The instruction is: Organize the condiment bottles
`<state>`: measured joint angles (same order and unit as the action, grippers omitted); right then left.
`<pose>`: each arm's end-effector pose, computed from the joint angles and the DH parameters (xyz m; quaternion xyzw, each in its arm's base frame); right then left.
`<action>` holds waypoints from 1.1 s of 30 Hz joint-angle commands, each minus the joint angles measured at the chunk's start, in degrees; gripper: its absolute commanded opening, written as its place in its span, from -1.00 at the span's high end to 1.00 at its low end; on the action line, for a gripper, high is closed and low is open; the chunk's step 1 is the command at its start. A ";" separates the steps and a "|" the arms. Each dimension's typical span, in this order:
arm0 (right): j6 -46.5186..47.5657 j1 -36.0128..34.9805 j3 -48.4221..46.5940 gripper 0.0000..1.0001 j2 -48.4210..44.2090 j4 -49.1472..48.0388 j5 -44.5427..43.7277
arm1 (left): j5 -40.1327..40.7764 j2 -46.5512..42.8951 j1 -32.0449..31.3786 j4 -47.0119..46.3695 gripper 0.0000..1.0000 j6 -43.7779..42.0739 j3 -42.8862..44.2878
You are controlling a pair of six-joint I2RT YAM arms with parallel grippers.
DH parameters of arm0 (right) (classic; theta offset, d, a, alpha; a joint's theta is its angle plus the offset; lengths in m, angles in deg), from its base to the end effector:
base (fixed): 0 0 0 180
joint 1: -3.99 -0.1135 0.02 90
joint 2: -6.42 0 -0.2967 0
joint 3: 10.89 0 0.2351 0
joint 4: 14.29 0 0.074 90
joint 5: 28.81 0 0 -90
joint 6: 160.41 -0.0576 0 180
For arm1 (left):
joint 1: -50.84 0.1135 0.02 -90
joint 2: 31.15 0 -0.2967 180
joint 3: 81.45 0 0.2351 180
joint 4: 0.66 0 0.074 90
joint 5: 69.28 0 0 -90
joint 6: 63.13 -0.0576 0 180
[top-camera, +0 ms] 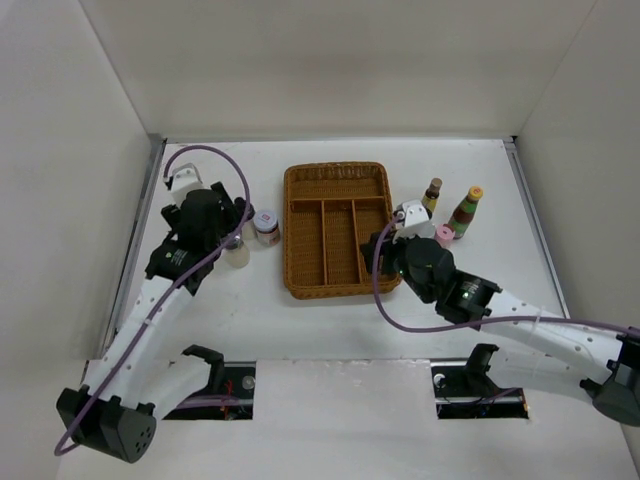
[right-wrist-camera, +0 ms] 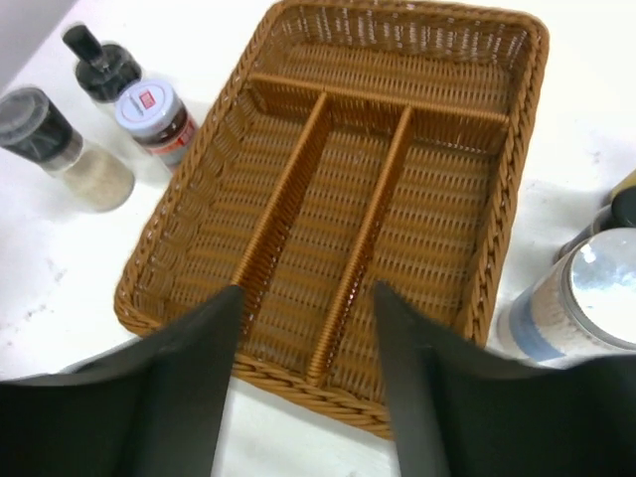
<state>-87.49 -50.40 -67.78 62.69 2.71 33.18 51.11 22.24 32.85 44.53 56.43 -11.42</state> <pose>0.1443 0.1551 0.3276 -0.1111 0.7824 0.1823 0.5851 0.1773 -0.0269 0.3599 -0.2168 0.8119 0.0074 0.5420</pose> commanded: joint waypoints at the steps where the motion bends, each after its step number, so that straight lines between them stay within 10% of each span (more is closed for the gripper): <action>1: 0.56 0.30 0.53 -0.40 0.15 -5.20 1.55 | 0.45 3.47 -0.50 1.41 -0.47 -0.12 -0.66; 25: 0.29 0.12 1.77 -0.85 2.00 -6.61 4.10 | -0.42 18.33 0.55 -9.84 -0.53 2.25 -6.46; 33: 0.21 0.12 2.12 -0.86 1.74 -6.79 4.10 | -0.16 18.33 1.26 -11.69 -0.12 2.61 -7.52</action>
<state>-87.10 -50.40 -65.99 64.63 -0.41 36.64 50.66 41.60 33.37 36.01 58.38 -18.29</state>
